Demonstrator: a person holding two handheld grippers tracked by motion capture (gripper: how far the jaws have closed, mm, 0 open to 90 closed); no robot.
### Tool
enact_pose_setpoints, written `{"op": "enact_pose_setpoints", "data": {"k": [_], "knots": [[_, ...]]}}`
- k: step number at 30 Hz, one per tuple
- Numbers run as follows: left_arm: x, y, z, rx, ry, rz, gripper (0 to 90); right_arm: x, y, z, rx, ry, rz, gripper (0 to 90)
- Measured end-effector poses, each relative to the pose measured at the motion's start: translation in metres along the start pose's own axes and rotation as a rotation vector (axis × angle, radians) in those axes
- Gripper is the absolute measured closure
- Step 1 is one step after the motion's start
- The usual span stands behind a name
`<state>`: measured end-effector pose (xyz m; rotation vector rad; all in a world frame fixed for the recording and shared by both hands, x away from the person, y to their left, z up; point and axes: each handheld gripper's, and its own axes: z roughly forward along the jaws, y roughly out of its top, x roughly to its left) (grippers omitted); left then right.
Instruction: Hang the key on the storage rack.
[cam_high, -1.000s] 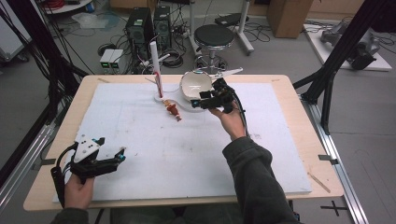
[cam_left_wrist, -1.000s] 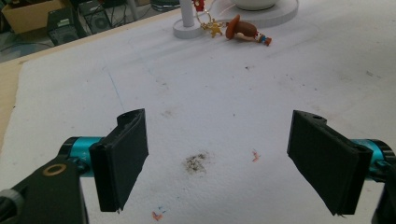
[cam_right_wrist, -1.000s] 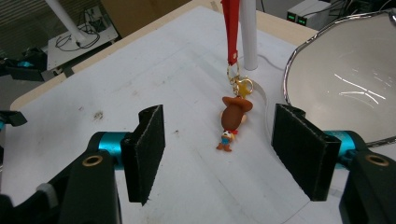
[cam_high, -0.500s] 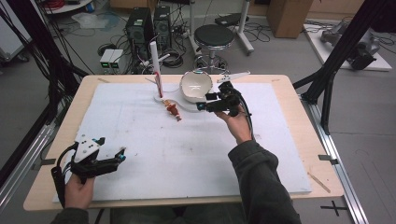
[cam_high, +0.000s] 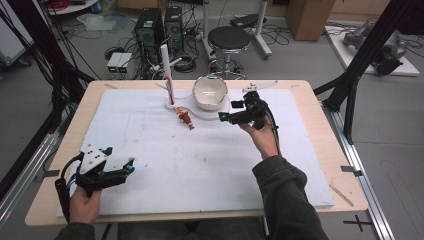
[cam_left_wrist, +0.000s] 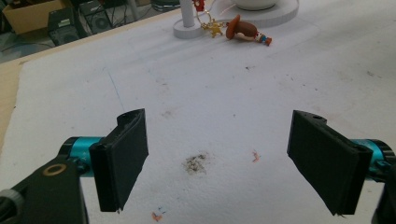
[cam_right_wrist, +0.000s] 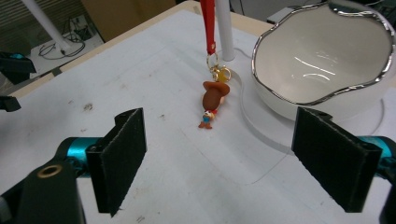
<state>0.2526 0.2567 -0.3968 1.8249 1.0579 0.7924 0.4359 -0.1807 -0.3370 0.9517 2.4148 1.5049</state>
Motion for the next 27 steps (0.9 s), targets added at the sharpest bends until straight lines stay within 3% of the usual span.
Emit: {"op": "enact_pose_setpoints", "data": {"k": [14,27], "knots": [[0.0,0.0,0.001,0.002,0.003,0.0,20.7,-0.003,-0.019,-0.021,-0.02,-0.031,0.022,11.9],[0.0,0.0,0.002,0.007,0.002,0.001,20.7,-0.001,-0.038,-0.035,-0.025,-0.052,0.002,11.8]]}}
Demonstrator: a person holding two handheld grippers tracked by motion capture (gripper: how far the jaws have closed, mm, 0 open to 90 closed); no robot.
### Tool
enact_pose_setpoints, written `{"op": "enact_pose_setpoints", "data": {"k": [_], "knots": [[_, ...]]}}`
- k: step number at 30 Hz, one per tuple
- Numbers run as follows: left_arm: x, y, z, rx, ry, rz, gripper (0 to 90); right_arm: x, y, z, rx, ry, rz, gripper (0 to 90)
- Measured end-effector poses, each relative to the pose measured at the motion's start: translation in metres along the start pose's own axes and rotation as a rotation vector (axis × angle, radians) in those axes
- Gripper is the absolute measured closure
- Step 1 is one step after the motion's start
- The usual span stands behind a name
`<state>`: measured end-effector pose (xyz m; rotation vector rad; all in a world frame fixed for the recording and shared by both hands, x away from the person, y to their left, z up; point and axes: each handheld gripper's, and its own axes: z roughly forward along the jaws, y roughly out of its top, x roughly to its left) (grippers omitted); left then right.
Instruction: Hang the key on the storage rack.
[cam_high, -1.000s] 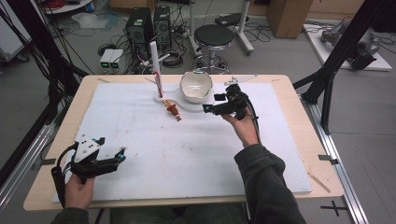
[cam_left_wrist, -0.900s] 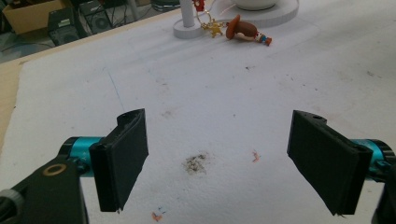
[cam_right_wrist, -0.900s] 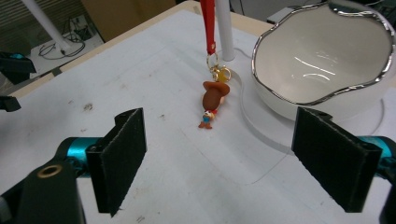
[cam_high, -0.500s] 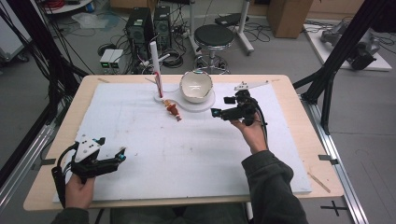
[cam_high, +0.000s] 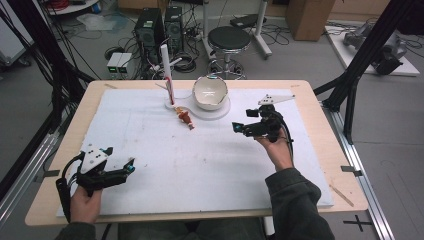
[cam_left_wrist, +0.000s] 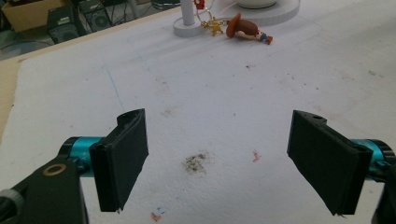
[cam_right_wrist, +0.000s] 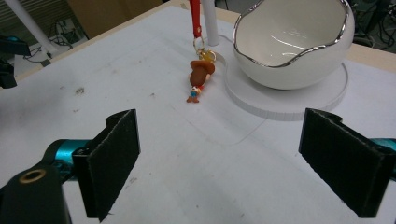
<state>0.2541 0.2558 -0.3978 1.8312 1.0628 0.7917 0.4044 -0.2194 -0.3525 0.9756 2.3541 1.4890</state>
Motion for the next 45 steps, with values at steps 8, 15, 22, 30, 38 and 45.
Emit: {"op": "enact_pose_setpoints", "data": {"k": [8,15,22,30,38,45], "knots": [[-0.001,0.0,0.0,-0.001,-0.004,0.002,20.7,0.001,-0.012,-0.01,0.016,-0.019,-0.01,11.8],[-0.001,0.0,0.001,-0.002,-0.007,0.002,20.7,0.002,-0.021,-0.019,-0.005,-0.04,-0.014,11.8],[-0.001,0.0,0.0,-0.003,-0.008,0.002,20.7,-0.001,-0.031,-0.026,0.002,-0.051,-0.011,11.8],[-0.001,0.0,0.001,-0.002,-0.012,0.006,20.7,-0.001,-0.041,-0.034,0.002,-0.061,-0.001,11.8],[-0.002,0.0,0.0,0.001,-0.014,0.007,20.7,-0.003,-0.052,-0.04,0.008,-0.071,0.003,11.8],[-0.002,0.0,0.001,-0.002,-0.013,0.005,20.7,-0.004,-0.06,-0.048,0.009,-0.081,0.005,11.8]]}}
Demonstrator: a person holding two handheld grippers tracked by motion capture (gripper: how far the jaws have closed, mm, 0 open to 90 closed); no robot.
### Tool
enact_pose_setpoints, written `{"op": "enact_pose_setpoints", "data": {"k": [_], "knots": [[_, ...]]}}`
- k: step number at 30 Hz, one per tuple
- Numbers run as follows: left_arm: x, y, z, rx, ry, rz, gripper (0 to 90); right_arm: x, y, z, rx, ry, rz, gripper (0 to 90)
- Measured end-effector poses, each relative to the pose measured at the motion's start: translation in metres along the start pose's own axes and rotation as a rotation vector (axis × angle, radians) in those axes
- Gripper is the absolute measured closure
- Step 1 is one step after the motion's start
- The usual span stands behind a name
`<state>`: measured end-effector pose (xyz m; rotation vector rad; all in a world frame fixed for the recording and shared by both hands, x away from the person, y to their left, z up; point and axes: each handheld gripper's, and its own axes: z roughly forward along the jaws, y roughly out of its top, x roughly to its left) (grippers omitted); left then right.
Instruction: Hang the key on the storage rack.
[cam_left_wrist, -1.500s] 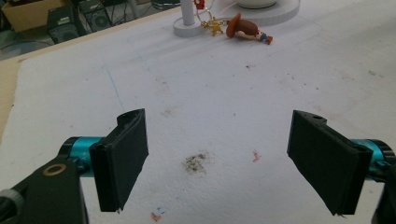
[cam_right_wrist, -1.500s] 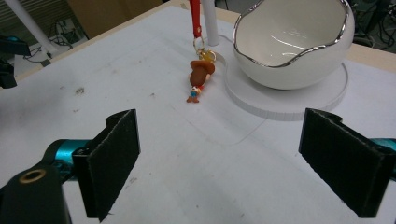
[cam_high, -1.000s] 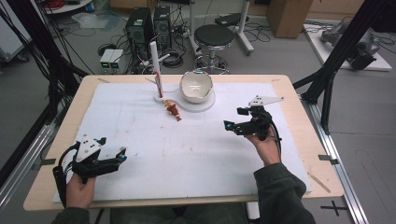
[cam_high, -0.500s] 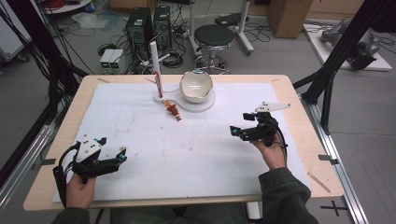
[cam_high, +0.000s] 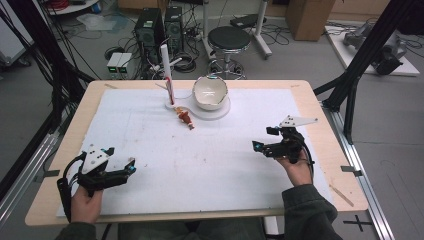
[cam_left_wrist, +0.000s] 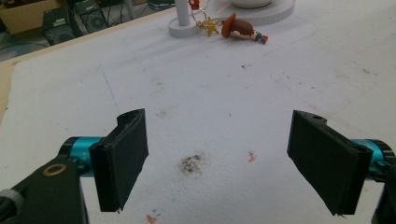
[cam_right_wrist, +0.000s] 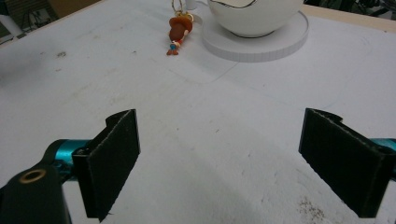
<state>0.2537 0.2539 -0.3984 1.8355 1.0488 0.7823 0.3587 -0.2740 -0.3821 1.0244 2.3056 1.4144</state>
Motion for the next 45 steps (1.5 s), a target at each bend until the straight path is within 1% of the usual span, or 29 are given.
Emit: {"op": "enact_pose_setpoints", "data": {"k": [3,6,7,16,17,22,28,30,32,35,36,37,38,45], "knots": [[0.0,0.0,0.0,-0.001,-0.001,-0.001,20.7,0.0,-0.004,-0.004,-0.001,-0.004,0.006,11.8],[0.0,0.0,0.0,-0.002,-0.002,0.0,20.7,-0.001,-0.007,-0.007,-0.007,-0.005,0.001,11.4],[0.0,0.0,0.0,-0.002,-0.003,0.0,20.7,0.0,-0.009,-0.008,-0.001,-0.003,0.01,11.4],[0.0,0.0,0.0,0.003,-0.006,0.003,20.7,0.002,-0.018,-0.016,-0.001,-0.008,0.006,11.4],[0.0,-0.001,0.0,0.001,-0.007,0.002,20.7,0.002,-0.019,-0.017,-0.003,-0.011,-0.002,11.4],[0.0,-0.001,0.0,-0.001,-0.011,0.002,20.7,0.006,-0.024,-0.021,0.002,-0.009,-0.002,11.4],[0.001,-0.001,0.0,0.004,-0.019,0.0,20.7,0.011,-0.028,-0.026,0.001,-0.009,-0.021,11.4],[0.001,-0.001,0.0,0.004,-0.022,-0.001,20.7,0.013,-0.029,-0.028,0.001,-0.006,-0.017,11.4],[0.001,-0.001,0.001,0.002,-0.027,-0.003,20.7,0.014,-0.03,-0.029,-0.001,-0.007,-0.027,11.4],[0.001,-0.002,0.001,0.007,-0.033,0.004,20.7,0.016,-0.032,-0.032,-0.002,-0.006,-0.025,11.4],[0.001,-0.002,0.001,0.006,-0.033,0.001,20.7,0.017,-0.032,-0.033,-0.002,-0.006,-0.026,11.4],[0.001,-0.002,0.001,0.006,-0.033,0.001,20.7,0.017,-0.033,-0.033,-0.007,-0.007,-0.034,11.4],[0.001,-0.002,0.001,0.006,-0.033,0.003,20.7,0.018,-0.033,-0.034,-0.002,-0.007,-0.03,11.4],[0.001,-0.004,0.001,0.012,-0.046,0.005,20.7,0.02,-0.035,-0.039,-0.014,-0.01,-0.034,11.4]]}}
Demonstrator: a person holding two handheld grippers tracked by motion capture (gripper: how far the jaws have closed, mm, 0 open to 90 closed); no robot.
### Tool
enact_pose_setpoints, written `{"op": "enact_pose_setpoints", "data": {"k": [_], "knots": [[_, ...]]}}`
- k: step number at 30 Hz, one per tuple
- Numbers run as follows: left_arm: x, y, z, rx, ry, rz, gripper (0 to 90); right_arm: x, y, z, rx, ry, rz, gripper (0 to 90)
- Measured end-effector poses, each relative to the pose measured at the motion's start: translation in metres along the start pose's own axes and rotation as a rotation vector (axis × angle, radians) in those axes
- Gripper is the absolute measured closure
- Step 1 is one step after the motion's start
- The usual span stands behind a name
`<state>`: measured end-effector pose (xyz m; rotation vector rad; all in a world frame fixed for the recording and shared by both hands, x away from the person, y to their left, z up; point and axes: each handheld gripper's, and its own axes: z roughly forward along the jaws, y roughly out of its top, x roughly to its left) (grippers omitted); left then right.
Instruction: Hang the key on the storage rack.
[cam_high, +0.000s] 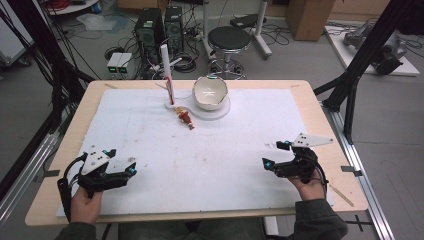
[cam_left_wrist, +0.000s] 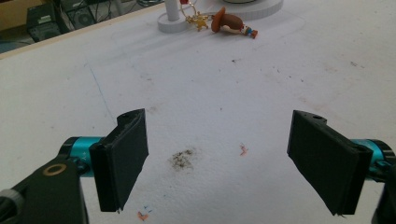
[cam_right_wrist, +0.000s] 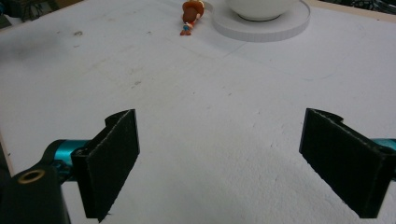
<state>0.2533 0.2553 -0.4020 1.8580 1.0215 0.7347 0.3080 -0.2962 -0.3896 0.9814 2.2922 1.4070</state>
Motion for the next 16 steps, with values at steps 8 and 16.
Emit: {"op": "enact_pose_setpoints", "data": {"k": [8,16], "knots": [[0.0,-0.0003,0.0003,0.003,-0.007,0.004,20.7,0.0018,0.0001,0.0002,0.002,0.001,-0.012,11.4],[0.0004,-0.0005,0.0019,0.008,-0.015,0.01,20.7,0.0021,0.0003,0.0029,0.004,-0.014,-0.036,11.4]]}}
